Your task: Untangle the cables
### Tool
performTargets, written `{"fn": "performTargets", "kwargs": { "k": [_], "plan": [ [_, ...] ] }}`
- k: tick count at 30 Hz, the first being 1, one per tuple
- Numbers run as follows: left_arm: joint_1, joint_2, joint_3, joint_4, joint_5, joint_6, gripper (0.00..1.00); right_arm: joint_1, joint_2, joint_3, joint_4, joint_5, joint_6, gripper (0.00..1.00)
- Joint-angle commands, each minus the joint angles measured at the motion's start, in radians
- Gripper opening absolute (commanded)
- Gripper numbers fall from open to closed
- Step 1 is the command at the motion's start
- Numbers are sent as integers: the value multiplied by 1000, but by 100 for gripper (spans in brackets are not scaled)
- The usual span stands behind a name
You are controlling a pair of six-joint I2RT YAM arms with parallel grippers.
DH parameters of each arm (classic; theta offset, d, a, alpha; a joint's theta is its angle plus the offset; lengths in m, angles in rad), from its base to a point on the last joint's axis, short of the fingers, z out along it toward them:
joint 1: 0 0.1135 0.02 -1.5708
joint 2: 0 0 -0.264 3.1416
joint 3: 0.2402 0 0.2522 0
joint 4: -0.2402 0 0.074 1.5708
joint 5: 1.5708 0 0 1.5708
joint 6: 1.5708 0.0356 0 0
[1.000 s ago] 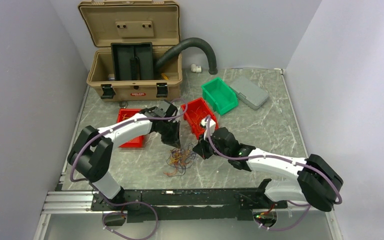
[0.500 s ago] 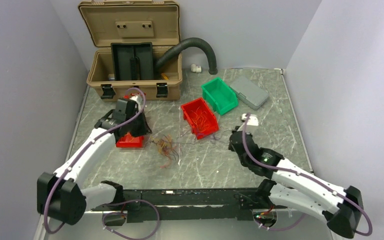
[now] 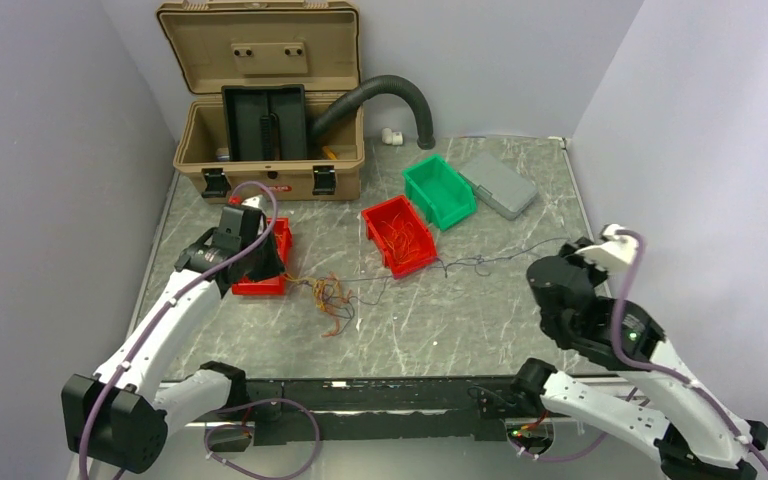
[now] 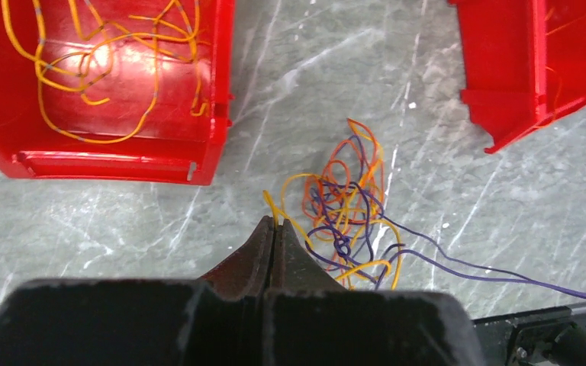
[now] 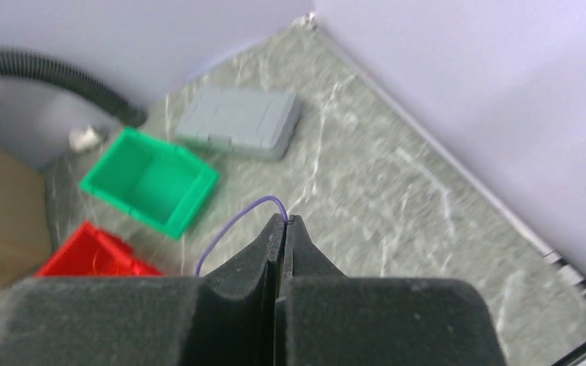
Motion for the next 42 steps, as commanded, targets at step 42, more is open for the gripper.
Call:
{"fn": "performTargets", "kwargs": {
  "k": [42],
  "plan": [
    [-190, 42, 15, 35, -2, 76, 3, -6, 398, -123, 359, -1042, -378, 14]
  ]
}}
